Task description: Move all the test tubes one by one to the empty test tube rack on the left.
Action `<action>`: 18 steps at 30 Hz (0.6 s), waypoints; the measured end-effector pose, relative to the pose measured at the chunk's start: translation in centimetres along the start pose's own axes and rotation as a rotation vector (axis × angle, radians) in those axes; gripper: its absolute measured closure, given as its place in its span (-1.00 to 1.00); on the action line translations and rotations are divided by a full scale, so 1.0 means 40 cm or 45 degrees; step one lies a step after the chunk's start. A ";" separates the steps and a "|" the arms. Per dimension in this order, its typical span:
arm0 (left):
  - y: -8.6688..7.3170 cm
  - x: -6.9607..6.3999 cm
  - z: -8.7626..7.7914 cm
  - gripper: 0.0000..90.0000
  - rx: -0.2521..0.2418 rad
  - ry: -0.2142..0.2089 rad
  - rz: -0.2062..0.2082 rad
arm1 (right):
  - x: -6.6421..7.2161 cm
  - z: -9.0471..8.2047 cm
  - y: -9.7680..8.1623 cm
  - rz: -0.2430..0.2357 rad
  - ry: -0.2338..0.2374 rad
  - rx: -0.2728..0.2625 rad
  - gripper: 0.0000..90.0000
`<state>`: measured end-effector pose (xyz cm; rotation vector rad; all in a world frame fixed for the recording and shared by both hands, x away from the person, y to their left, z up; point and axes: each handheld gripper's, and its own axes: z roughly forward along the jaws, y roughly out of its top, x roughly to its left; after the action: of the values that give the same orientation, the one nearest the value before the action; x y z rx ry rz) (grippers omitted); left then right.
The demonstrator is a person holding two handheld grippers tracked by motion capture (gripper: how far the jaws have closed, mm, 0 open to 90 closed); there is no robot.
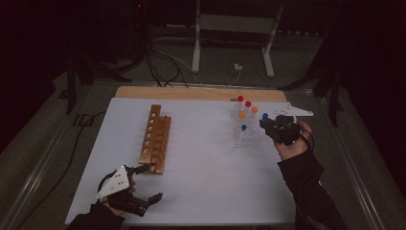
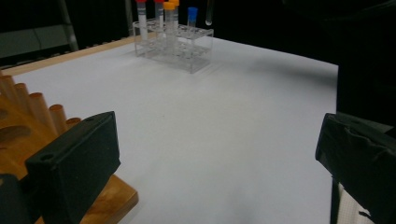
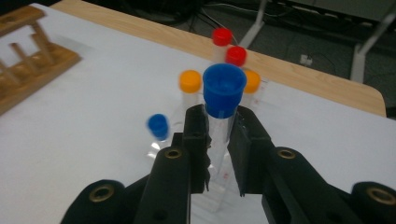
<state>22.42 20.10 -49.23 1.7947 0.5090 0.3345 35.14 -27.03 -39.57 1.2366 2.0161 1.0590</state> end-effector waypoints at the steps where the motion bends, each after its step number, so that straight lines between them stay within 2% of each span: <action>1: 0.002 -0.001 0.001 -0.99 0.003 -0.003 -0.006 | 0.000 0.000 0.000 0.000 0.000 0.000 0.72; 3: 0.014 -0.004 0.005 -0.99 0.010 -0.021 -0.023 | 0.022 -0.018 0.000 -0.025 0.043 0.003 0.72; 7: 0.033 -0.006 0.010 -0.99 -0.004 -0.041 -0.030 | 0.064 -0.027 -0.012 -0.066 0.101 0.020 0.72; 8: 0.053 -0.009 0.015 -0.99 0.008 -0.039 -0.030 | 0.075 -0.028 -0.014 -0.078 0.117 0.020 0.72; 9: 0.053 -0.009 0.015 -0.99 0.008 -0.039 -0.030 | 0.075 -0.028 -0.014 -0.078 0.117 0.020 0.72; 12: 0.086 -0.010 0.026 -0.99 0.025 -0.054 -0.027 | 0.108 -0.028 -0.022 -0.100 0.164 0.023 0.72; 13: 0.097 -0.010 0.031 -0.99 0.019 -0.055 -0.029 | 0.131 -0.024 -0.027 -0.125 0.206 0.026 0.72; 15: 0.119 -0.005 0.038 -0.99 0.001 -0.070 -0.046 | 0.156 -0.021 -0.035 -0.154 0.243 0.029 0.72; 16: 0.142 0.001 0.047 -0.99 -0.010 -0.056 -0.066 | 0.169 -0.019 -0.038 -0.167 0.265 0.030 0.72; 17: 0.142 0.001 0.047 -0.99 -0.010 -0.056 -0.066 | 0.169 -0.019 -0.038 -0.167 0.265 0.030 0.72; 18: 0.152 0.004 0.051 -0.99 -0.013 -0.065 -0.067 | 0.193 -0.016 -0.046 -0.192 0.307 0.031 0.72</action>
<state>24.56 17.11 -43.96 1.7723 0.5169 0.2538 30.45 -20.78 -41.12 0.9895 2.2695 1.1584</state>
